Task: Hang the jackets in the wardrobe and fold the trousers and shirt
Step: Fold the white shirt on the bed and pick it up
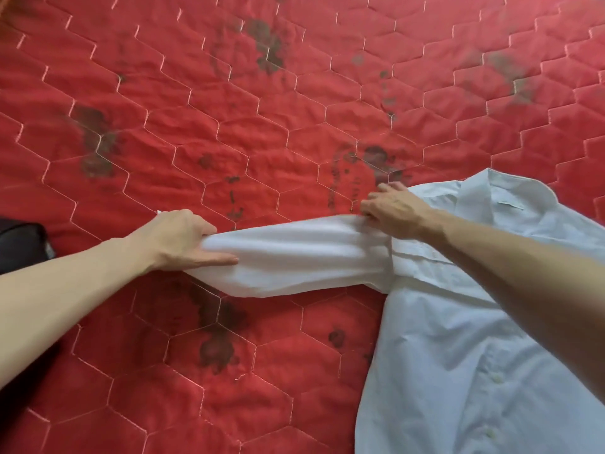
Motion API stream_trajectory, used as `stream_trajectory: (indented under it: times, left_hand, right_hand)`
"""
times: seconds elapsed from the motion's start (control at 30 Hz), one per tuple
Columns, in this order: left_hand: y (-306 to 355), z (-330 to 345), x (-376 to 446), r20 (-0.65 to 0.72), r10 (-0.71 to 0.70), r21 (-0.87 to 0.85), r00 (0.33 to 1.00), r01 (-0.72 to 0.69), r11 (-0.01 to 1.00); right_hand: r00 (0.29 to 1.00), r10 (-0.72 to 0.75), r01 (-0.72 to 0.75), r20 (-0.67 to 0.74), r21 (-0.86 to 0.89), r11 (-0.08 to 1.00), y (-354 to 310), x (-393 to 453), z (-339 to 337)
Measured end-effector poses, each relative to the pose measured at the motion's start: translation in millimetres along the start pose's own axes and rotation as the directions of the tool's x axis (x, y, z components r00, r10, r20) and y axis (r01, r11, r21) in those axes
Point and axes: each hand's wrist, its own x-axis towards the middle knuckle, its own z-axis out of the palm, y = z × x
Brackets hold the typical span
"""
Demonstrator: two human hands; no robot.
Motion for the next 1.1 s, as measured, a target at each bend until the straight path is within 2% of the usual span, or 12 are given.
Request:
stream_trajectory:
  times: [0.1,0.27,0.37,0.43,0.5,0.57,0.67,0.77,0.83,0.93,1.03,1.1]
  left_hand:
    - [-9.6,-6.4,7.3,0.095,-0.189,-0.132,0.977,0.201,0.971]
    - [-33.6,-12.2,10.9,0.157,-0.312,-0.342,0.937,0.347,0.873]
    - [-49.5,-16.3,6.2,0.091,-0.310,-0.282,0.946,0.323,0.903]
    - [-58.2,-17.1,2.8,0.044,-0.264,-0.154,0.964,0.268,0.951]
    - [-64.5,-19.9,1.5,0.034,-0.217,-0.057,0.976,0.219,0.974]
    - [-68.2,-24.7,0.8,0.052,-0.221,-0.023,0.974,0.223,0.975]
    - [-64.2,-36.2,-0.7,0.118,-0.260,-0.042,0.958,0.266,0.963]
    - [-55.3,-49.6,-4.6,0.222,-0.294,-0.194,0.930,0.338,0.921]
    - [-47.6,-58.4,-7.8,0.351,-0.284,-0.353,0.892,0.408,0.842]
    - [-27.8,-66.8,-9.6,0.495,-0.248,-0.486,0.832,0.503,0.715]
    - [-0.8,-70.3,-8.0,0.570,-0.181,-0.611,0.801,0.562,0.557]
    - [21.4,-70.2,-5.3,0.618,-0.093,-0.686,0.781,0.594,0.420]
  right_hand:
    - [0.939,0.263,-0.226,-0.221,0.181,0.957,13.7,0.4,-6.9]
    - [0.828,0.492,-0.402,-0.268,0.328,0.855,-1.1,-3.4,0.5]
    - [0.775,0.496,-0.330,-0.390,0.419,0.846,-27.1,-15.1,11.2]
    - [0.824,0.378,-0.216,-0.422,0.382,0.898,-51.7,-26.5,24.7]
    - [0.938,0.276,-0.180,-0.208,0.387,0.904,-78.3,-32.2,43.1]
    - [0.972,0.233,-0.230,0.038,0.383,0.895,-98.2,-29.5,61.8]
    - [0.960,0.236,-0.276,0.150,0.367,0.888,-105.0,-20.1,69.8]
    - [0.949,0.249,-0.301,0.194,0.315,0.900,-103.9,-17.3,56.3]
    - [0.970,0.224,-0.242,0.092,0.311,0.919,-114.8,-19.2,40.1]
    - [0.983,0.053,0.029,-0.174,0.435,0.900,-152.7,-25.8,12.9]
    - [0.946,-0.029,0.237,-0.322,0.628,0.741,-204.9,-30.1,-10.0]
    - [0.889,0.028,0.341,-0.456,0.703,0.624,-239.6,-31.5,-20.5]
